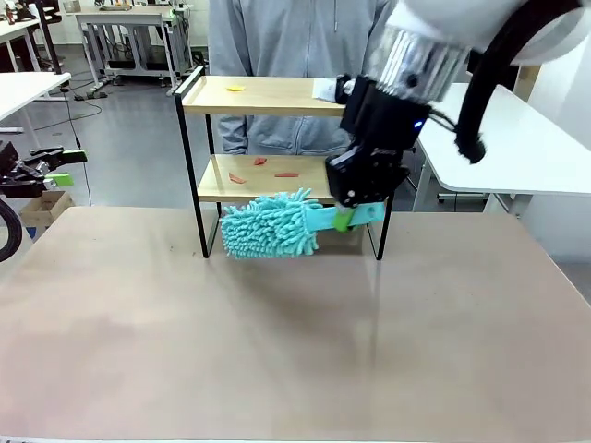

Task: Clean the shelf.
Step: Clean the specific section of the Shelf indicated by the human with the Duster.

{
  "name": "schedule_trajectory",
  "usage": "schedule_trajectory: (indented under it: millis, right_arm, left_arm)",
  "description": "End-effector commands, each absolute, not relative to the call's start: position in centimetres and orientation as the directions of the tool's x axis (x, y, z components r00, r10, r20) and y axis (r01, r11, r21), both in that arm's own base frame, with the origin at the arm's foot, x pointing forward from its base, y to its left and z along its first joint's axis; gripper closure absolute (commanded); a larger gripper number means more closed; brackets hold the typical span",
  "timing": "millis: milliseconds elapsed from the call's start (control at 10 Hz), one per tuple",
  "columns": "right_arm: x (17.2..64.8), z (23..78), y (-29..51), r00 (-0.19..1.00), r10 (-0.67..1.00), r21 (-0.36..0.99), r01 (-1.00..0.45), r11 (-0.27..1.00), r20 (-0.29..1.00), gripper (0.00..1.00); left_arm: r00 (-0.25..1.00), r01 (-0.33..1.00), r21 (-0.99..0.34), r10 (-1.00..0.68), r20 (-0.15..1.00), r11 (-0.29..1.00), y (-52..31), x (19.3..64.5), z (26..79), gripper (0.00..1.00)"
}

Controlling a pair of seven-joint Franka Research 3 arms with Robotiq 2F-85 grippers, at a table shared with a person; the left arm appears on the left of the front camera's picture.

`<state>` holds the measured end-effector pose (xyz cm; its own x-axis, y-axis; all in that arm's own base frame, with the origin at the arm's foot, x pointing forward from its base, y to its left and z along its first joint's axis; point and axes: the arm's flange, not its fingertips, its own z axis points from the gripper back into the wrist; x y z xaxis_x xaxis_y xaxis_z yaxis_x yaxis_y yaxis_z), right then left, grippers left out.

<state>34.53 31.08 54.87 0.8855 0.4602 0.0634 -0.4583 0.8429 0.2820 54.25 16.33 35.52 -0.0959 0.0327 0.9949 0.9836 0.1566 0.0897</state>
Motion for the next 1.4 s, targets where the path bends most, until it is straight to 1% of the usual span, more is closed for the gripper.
schedule_trajectory:
  millis: [0, 300, 400, 500, 700, 900, 1000, 1300]
  right_arm:
    - [33.5, 52.5, 34.4, 0.933, 0.336, 0.273, -0.360, 0.892, 0.131, 0.87]
    - [32.7, 49.9, 39.1, 0.959, 0.213, 0.208, -0.250, 0.946, 0.185, 0.87]
    - [33.1, 48.9, 40.7, 0.967, 0.154, 0.164, -0.189, 0.968, 0.204, 0.87]
    - [33.4, 48.0, 42.5, 0.964, 0.144, 0.175, -0.185, 0.967, 0.223, 0.87]
    - [34.0, 46.2, 45.2, 0.963, 0.082, 0.166, -0.127, 0.978, 0.255, 0.87]
    - [33.9, 45.7, 46.4, 0.947, 0.030, 0.197, -0.098, 0.975, 0.321, 0.87]
    - [33.4, 45.7, 43.5, 0.964, 0.108, 0.183, -0.155, 0.971, 0.242, 0.87]
    - [33.4, 45.7, 43.5, 0.964, 0.108, 0.183, -0.155, 0.971, 0.242, 0.87]
  left_arm:
    - [-0.109, 0.982, 0.103, 0.026, 0.994, 0.158, 16.4, 54.0, 35.7, 0.00]
    - [-0.109, 0.982, 0.103, 0.026, 0.994, 0.158, 16.4, 54.0, 35.7, 0.00]
    - [-0.109, 0.982, 0.103, 0.026, 0.994, 0.158, 16.4, 54.0, 35.7, 0.00]
    - [-0.109, 0.982, 0.103, 0.026, 0.994, 0.158, 16.4, 54.0, 35.7, 0.00]
    - [-0.109, 0.982, 0.103, 0.026, 0.994, 0.158, 16.4, 54.0, 35.7, 0.00]
    - [-0.109, 0.982, 0.103, 0.026, 0.994, 0.158, 16.4, 54.0, 35.7, 0.00]
    - [-0.109, 0.982, 0.103, 0.026, 0.994, 0.158, 16.4, 54.0, 35.7, 0.00]
    - [-0.109, 0.982, 0.103, 0.026, 0.994, 0.158, 16.4, 54.0, 35.7, 0.00]
